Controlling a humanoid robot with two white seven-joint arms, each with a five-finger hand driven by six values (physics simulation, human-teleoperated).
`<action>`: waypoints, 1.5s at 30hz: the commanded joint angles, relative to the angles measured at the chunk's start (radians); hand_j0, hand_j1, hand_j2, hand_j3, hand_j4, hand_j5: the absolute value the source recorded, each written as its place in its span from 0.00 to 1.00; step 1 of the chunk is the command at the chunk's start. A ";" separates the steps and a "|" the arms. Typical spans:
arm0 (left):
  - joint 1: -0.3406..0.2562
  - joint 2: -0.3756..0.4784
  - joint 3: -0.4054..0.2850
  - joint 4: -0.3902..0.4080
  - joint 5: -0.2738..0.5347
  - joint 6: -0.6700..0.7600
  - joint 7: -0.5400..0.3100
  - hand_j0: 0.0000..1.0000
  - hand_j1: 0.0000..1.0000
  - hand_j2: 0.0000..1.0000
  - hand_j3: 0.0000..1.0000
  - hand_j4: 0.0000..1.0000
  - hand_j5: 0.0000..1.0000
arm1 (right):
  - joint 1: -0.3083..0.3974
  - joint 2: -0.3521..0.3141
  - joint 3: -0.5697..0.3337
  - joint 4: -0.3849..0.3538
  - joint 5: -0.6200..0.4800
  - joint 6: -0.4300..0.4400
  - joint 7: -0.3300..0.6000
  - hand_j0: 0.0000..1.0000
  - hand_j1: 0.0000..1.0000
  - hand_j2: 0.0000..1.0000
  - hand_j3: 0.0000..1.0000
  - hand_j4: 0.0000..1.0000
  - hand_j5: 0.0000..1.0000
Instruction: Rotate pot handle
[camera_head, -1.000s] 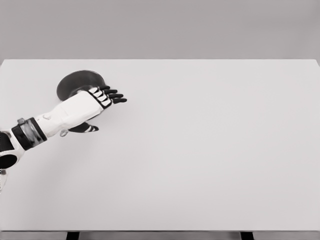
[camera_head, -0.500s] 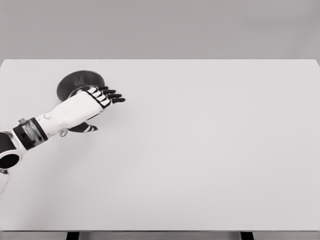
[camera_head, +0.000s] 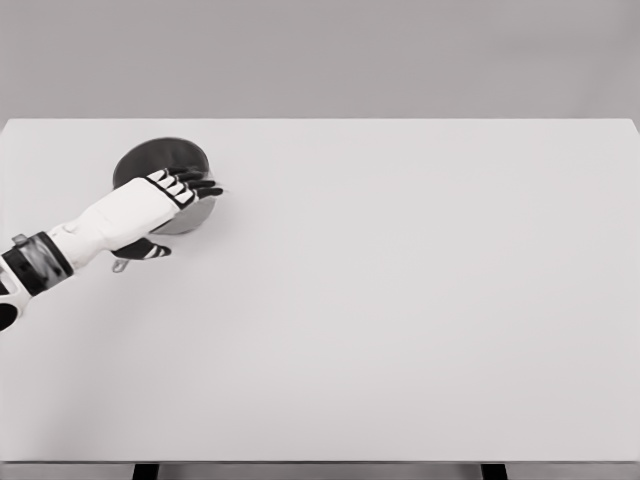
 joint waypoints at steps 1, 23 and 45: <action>0.000 0.002 0.010 0.025 0.006 0.002 0.000 1.00 1.00 1.00 1.00 1.00 1.00 | 0.000 0.000 0.000 0.000 -0.001 0.000 0.000 1.00 1.00 1.00 1.00 1.00 1.00; -0.003 0.050 0.074 0.096 0.007 0.002 0.002 1.00 1.00 1.00 1.00 1.00 1.00 | 0.000 0.000 0.000 0.000 -0.001 0.000 0.000 1.00 1.00 1.00 1.00 1.00 1.00; -0.049 0.071 0.119 0.203 0.007 0.002 0.002 1.00 1.00 1.00 1.00 1.00 1.00 | 0.000 0.000 0.000 0.000 -0.001 0.000 0.000 1.00 1.00 1.00 1.00 1.00 1.00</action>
